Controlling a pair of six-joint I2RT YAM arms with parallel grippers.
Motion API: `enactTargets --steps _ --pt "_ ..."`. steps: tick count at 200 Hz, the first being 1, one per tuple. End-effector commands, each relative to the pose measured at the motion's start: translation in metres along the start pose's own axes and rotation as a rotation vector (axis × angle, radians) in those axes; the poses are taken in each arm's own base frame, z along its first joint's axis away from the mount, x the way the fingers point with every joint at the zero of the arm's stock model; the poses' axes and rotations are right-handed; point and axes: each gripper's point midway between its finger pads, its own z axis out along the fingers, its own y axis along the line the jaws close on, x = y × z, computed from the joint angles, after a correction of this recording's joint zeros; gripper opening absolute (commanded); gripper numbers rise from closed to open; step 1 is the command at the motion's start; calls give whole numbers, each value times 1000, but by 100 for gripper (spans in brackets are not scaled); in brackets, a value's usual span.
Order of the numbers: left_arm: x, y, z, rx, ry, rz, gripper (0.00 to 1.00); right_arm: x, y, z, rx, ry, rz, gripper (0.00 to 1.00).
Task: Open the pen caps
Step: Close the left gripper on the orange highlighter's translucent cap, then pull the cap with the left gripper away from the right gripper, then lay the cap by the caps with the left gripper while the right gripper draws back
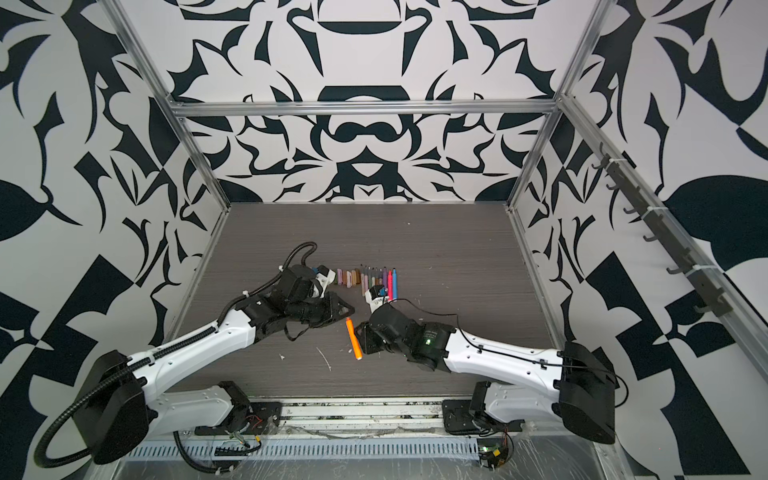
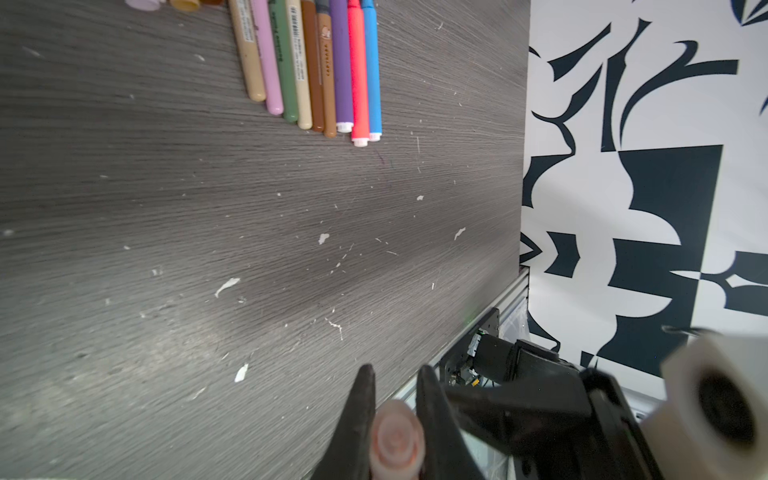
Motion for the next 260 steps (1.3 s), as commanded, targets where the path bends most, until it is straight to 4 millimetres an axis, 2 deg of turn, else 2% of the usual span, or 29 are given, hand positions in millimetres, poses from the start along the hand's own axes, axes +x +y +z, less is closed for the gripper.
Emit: enactTargets --steps 1,51,85,91,100,116,134,148,164,168,187,201,225,260 --pt "-3 -11 -4 33 -6 15 0 -5 27 1 -155 23 14 39" --pt "-4 -12 -3 36 -7 15 0 -4 40 12 -202 62 2 40" --pt "-4 -12 -4 38 -7 16 0 -4 37 17 -184 67 9 38" --pt "-4 -12 -4 40 -8 16 0 -5 37 17 -184 67 11 35" --pt "-4 -12 -4 39 -9 16 0 -5 35 18 -178 66 14 24" --pt "-3 -11 -4 37 -7 19 0 -4 31 18 -158 66 18 0" --pt "-5 -12 -5 31 -10 32 0 0 23 17 -128 70 22 0" --pt "-23 -9 -12 -1 -36 62 0 6 17 16 -120 77 39 0" --pt "-66 -6 -34 -12 -94 69 0 20 6 16 -94 83 58 0" --pt "-79 3 -33 -28 -97 50 0 25 4 17 -88 88 59 0" --pt "-144 27 -60 -93 -208 24 0 51 5 21 -94 116 63 0" --pt "-173 49 -67 -160 -242 0 0 68 7 22 -92 134 46 0" --pt "-179 64 -57 -166 -204 -35 0 70 4 15 -83 112 48 0" --pt "-171 86 -52 -227 -193 -32 0 55 -4 4 -58 63 33 0"
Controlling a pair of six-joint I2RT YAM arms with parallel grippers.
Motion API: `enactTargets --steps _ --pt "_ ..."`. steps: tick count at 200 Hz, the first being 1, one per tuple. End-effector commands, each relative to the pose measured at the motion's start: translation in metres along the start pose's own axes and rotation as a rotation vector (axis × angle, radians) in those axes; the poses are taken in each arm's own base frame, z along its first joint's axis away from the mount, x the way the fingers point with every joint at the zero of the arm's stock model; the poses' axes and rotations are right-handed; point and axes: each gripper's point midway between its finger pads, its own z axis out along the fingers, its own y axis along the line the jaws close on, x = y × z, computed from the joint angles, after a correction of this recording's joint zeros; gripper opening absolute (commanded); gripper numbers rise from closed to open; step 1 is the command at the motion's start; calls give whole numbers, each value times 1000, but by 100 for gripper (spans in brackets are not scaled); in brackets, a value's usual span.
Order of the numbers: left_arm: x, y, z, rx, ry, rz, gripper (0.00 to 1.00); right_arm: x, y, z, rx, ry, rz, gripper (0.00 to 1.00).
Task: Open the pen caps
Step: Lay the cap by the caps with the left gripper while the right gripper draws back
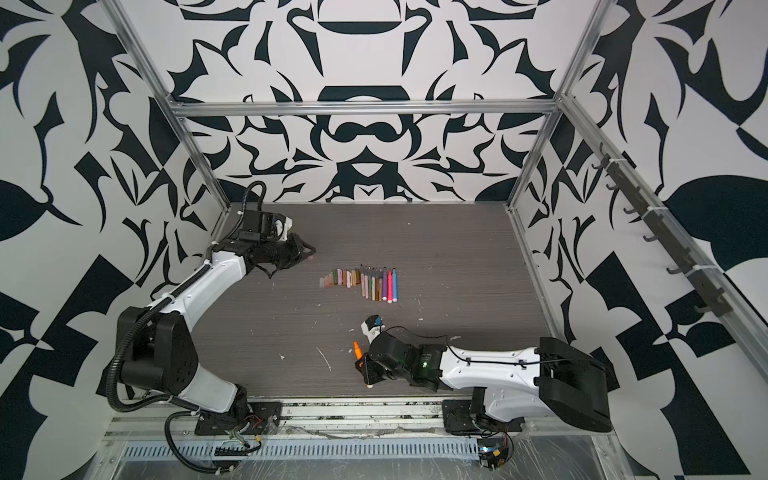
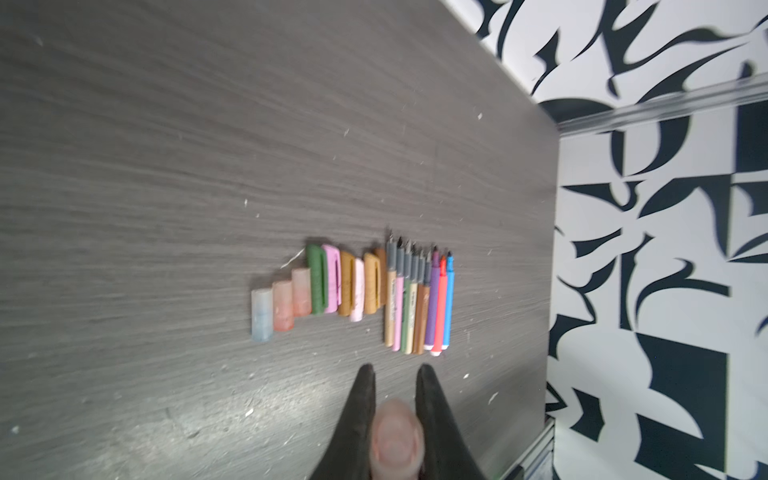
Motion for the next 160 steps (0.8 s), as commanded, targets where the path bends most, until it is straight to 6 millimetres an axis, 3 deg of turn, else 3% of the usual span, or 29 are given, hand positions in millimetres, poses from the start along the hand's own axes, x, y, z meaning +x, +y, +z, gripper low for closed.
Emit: enactTargets --steps 1,36,70,124,160 --pt "13 16 4 -63 39 41 0 -28 10 -16 -17 -100 7 0" --pt "25 48 19 -138 78 30 0 -35 -7 -26 38 -118 20 0" --pt "36 77 43 -196 145 -6 0 -28 -30 -34 109 -113 38 0" --pt "43 98 69 -225 214 -34 0 -25 -42 -42 108 -131 66 0" --pt "44 106 77 -227 236 -52 8 -25 -45 -43 113 -127 64 0"
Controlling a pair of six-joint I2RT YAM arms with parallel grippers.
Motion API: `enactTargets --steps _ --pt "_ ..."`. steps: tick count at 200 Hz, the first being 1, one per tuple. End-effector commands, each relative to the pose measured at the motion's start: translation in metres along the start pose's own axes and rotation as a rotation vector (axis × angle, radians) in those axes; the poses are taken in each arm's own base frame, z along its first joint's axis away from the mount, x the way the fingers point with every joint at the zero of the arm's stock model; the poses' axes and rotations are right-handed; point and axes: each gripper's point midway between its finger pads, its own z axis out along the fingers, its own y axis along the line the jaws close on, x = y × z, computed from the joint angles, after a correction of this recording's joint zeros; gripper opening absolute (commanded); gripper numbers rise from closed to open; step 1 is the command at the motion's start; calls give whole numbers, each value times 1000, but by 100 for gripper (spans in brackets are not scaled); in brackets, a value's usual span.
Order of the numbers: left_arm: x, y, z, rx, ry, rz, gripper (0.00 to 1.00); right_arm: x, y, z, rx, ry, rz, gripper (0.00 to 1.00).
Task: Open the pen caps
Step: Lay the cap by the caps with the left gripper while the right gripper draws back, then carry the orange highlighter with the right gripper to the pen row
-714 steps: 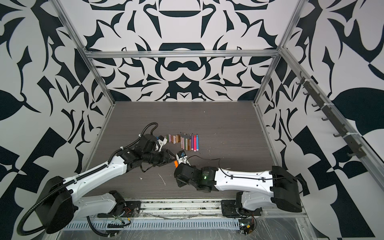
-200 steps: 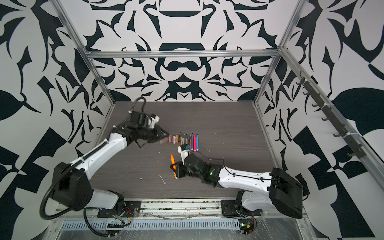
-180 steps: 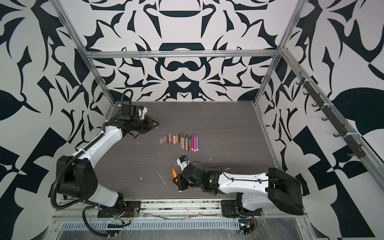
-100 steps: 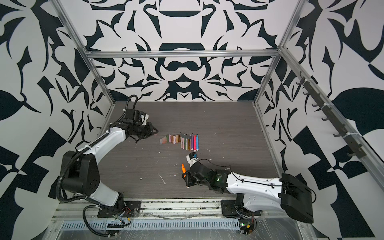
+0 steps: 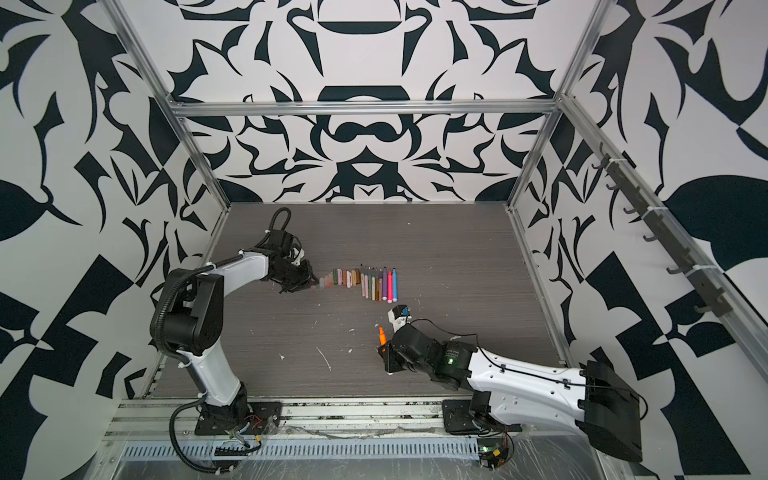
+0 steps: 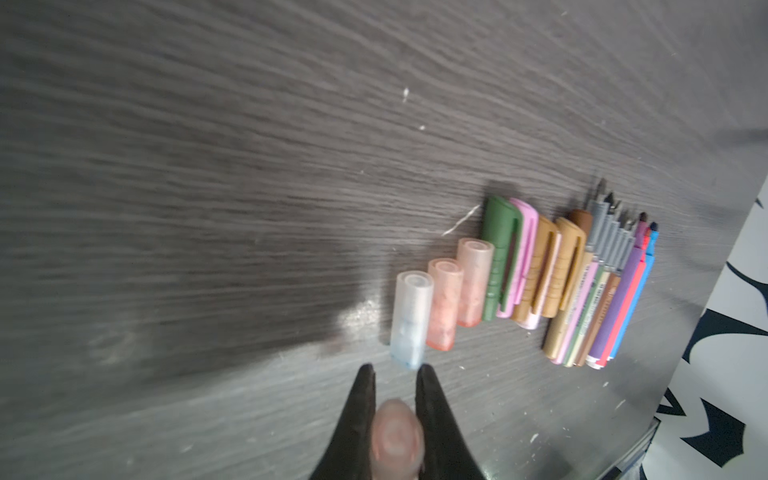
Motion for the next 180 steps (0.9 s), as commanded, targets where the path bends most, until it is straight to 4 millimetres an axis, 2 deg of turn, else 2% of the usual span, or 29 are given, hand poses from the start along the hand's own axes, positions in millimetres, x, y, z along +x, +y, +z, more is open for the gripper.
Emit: enactTargets --steps 1,39,115,180 --pt "-5 2 3 4 12 4 8 -5 -2 -3 6 -21 -2 0" --pt "-6 6 7 7 22 -7 11 -5 -3 -5 4 -23 -3 0" --pt "-9 3 6 19 18 -11 27 -2 -8 -8 1 -28 8 0" --pt "-9 1 6 28 19 -11 29 -4 -7 -10 1 -32 10 0"
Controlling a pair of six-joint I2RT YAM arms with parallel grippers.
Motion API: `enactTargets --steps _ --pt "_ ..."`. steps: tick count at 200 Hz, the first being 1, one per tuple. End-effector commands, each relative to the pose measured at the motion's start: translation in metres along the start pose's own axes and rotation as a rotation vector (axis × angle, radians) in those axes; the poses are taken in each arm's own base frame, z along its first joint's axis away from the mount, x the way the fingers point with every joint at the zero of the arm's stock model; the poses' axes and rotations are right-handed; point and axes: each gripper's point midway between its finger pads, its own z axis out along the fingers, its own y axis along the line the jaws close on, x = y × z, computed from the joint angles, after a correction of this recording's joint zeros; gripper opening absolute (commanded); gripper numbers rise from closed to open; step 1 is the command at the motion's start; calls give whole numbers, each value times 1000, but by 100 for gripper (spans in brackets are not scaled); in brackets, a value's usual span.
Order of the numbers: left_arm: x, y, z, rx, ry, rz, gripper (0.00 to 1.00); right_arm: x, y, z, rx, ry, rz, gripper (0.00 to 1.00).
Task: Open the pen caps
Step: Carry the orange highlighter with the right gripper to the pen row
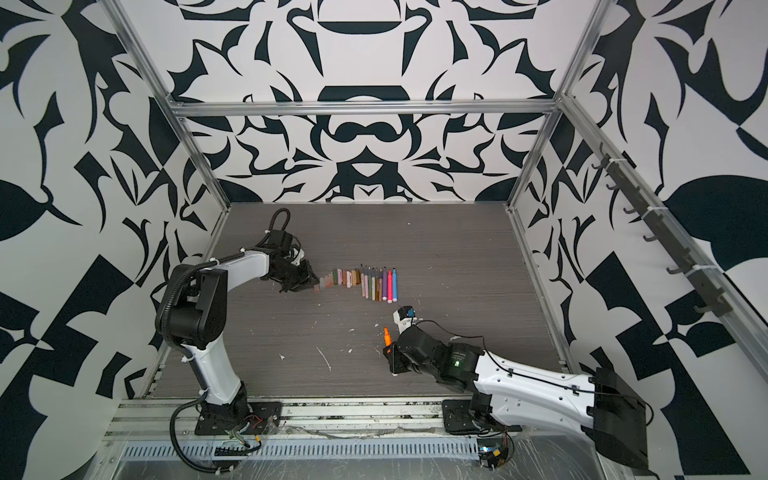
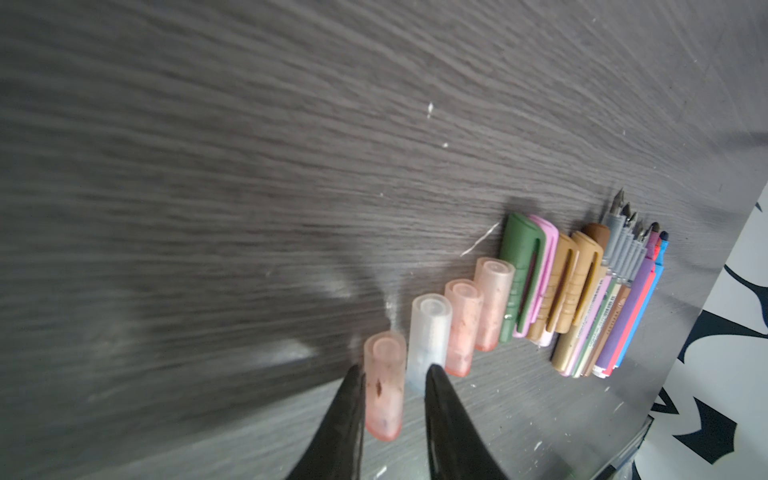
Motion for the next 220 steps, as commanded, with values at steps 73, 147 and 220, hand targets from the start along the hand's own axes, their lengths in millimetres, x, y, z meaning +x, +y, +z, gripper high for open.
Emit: enactTargets --steps 73,147,220 --pt "-3 -5 6 39 16 -15 29 -10 0 -5 -1 -27 13 0" --pt "-5 -5 -15 7 -50 -35 29 -36 -19 -17 66 -20 4 0" --pt "17 -61 -104 183 -149 68 30 -122 -74 4 101 -25 62 0"
